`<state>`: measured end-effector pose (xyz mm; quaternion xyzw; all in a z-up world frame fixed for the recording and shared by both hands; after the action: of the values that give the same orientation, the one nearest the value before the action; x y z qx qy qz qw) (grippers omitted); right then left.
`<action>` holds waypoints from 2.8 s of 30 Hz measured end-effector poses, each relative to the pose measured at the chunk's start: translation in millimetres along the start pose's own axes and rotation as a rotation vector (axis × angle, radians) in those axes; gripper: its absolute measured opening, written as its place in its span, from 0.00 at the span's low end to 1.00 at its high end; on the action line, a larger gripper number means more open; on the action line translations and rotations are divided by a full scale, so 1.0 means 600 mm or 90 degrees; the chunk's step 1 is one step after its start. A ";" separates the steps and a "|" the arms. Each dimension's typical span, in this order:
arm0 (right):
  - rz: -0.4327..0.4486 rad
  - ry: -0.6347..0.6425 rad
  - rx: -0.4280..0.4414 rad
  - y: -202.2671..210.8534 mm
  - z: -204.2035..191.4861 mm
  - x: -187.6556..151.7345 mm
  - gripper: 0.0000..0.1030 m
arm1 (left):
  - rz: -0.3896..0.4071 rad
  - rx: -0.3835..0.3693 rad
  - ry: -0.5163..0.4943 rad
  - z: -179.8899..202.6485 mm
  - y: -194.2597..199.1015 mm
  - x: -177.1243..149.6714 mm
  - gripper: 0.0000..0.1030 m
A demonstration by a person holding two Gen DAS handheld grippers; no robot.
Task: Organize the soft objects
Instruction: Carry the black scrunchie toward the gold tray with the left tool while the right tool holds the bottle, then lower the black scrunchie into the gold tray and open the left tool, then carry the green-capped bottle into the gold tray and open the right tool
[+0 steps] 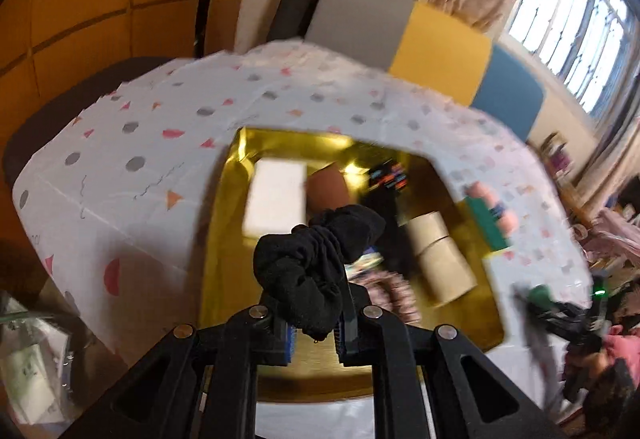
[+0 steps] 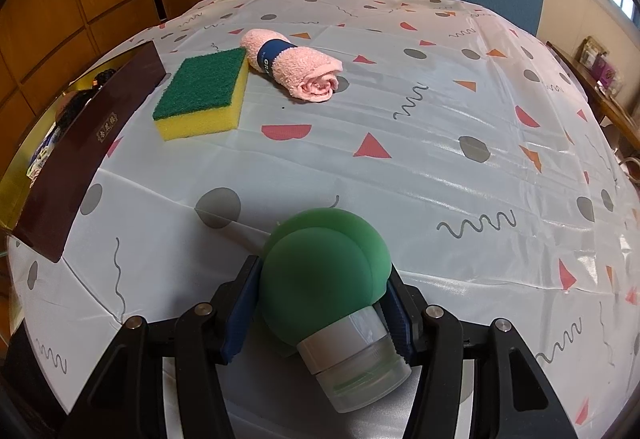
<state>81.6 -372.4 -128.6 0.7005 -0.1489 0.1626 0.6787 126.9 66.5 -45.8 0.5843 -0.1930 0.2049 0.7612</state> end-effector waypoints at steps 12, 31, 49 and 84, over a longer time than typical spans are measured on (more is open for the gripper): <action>0.001 -0.008 0.005 -0.001 0.002 -0.001 0.56 | -0.082 0.079 0.018 -0.036 -0.108 0.012 0.28; -0.002 -0.002 -0.002 -0.002 -0.002 0.000 0.56 | -0.025 0.080 -0.001 -0.011 -0.057 0.032 0.67; -0.001 -0.008 -0.005 -0.002 0.000 0.000 0.57 | 0.059 0.123 -0.057 0.022 0.043 -0.006 0.81; 0.061 -0.092 0.035 0.118 -0.135 0.055 0.53 | 0.061 0.093 -0.044 -0.007 0.063 -0.076 0.81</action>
<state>78.9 -293.4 -48.6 0.7210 -0.2260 0.1482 0.6381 68.5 75.7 -40.3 0.6349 -0.2316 0.2341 0.6989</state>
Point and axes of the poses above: each gripper's, at about its wrist camera, not at the fingertips, and y roughly against the way its jaws point, z to its right, x to its top, the point moved 2 cm from there along -y, roughly the way its jaws point, and after that the axes turned 6 degrees about -z, right-handed, at the moved point
